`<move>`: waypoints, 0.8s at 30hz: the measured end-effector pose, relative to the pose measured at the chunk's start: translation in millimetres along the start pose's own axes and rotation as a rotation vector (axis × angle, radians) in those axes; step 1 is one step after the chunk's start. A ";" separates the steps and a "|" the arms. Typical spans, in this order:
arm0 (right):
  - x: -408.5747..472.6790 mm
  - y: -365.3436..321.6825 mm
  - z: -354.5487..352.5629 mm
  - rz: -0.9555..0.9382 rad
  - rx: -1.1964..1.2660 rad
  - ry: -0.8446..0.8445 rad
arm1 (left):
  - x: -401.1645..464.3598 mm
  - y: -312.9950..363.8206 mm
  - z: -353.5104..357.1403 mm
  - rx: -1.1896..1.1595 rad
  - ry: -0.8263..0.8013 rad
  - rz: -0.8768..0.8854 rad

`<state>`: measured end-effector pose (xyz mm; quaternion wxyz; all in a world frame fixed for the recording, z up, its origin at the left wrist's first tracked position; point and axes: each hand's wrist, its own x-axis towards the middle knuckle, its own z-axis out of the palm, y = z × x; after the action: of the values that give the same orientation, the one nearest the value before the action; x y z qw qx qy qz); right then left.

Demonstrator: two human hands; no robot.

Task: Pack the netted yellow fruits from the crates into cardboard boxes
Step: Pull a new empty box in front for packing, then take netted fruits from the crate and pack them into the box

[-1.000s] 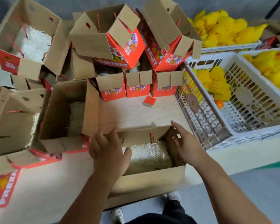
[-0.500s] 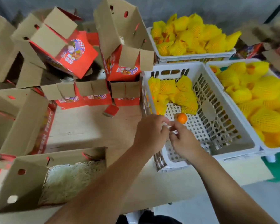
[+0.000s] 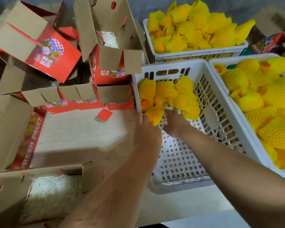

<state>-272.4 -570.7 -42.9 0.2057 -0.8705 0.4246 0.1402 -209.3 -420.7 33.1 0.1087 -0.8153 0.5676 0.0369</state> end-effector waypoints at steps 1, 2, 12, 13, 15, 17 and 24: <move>9.0 -5.9 6.6 -0.105 0.004 0.009 | 0.2 0.0 0.0 -0.007 0.019 -0.009; 16.6 -11.6 12.5 -0.199 0.005 0.011 | 0.7 0.6 0.3 -0.017 0.028 -0.021; 44.2 -1.2 45.6 -0.131 -0.375 0.122 | 6.5 2.5 2.2 0.044 -0.077 -0.065; 41.2 4.1 43.1 -0.149 -0.335 0.124 | 6.8 2.1 2.6 0.037 -0.058 -0.064; 32.7 12.8 30.7 -0.138 -0.067 0.067 | 7.9 2.0 6.0 -0.002 -0.008 -0.068; 22.5 26.4 10.7 -0.097 0.417 -0.124 | 8.8 2.6 9.6 -0.033 0.033 -0.067; -25.3 51.4 -29.8 -0.338 1.289 -0.828 | 6.8 -0.7 14.6 -0.147 0.234 -0.046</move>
<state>-326.5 -596.1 -18.5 0.8304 -0.5091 0.1727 0.1460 -205.4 -423.5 17.7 -0.0172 -0.8325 0.5534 -0.0194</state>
